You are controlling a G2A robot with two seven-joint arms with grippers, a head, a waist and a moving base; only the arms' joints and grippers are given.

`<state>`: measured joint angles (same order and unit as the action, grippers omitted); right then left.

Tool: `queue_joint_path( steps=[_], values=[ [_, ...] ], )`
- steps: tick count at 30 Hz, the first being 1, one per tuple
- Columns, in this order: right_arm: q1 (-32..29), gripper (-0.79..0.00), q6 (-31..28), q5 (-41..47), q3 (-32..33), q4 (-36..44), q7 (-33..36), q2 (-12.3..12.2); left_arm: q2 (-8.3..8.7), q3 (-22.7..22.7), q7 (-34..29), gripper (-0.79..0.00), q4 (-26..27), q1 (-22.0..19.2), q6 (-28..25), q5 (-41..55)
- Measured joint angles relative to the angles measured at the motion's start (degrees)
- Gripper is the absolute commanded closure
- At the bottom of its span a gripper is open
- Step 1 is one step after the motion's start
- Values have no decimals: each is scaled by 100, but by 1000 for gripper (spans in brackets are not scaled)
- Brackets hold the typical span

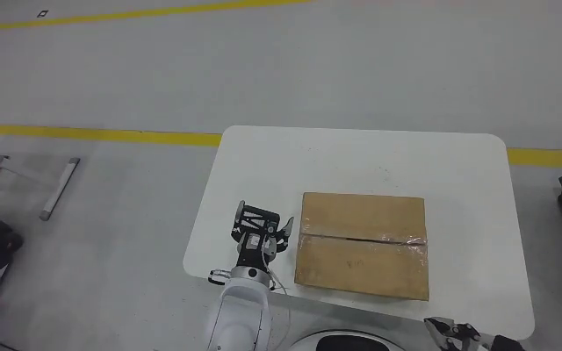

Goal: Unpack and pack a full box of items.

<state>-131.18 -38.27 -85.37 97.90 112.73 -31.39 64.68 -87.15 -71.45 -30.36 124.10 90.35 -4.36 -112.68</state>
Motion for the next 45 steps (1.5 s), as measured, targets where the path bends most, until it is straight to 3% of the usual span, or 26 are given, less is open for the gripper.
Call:
queue_joint_path(
  steps=[7,17,32,37,45],
  values=[
    [477,0,70,-87,-420,-252,526,-1,0,0,0,-785,0,0,0,0],
    [1657,0,328,152,-1093,-782,1590,42,0,0,0,-785,0,0,0,0],
    [2752,0,902,277,-1826,-980,2272,124,0,0,0,-785,0,0,0,0],
    [2460,0,1234,672,-1527,-676,1730,116,0,0,0,-785,0,0,0,0],
    [1356,0,1635,1869,86,-104,935,56,0,0,0,-785,0,0,0,0]
  ],
)
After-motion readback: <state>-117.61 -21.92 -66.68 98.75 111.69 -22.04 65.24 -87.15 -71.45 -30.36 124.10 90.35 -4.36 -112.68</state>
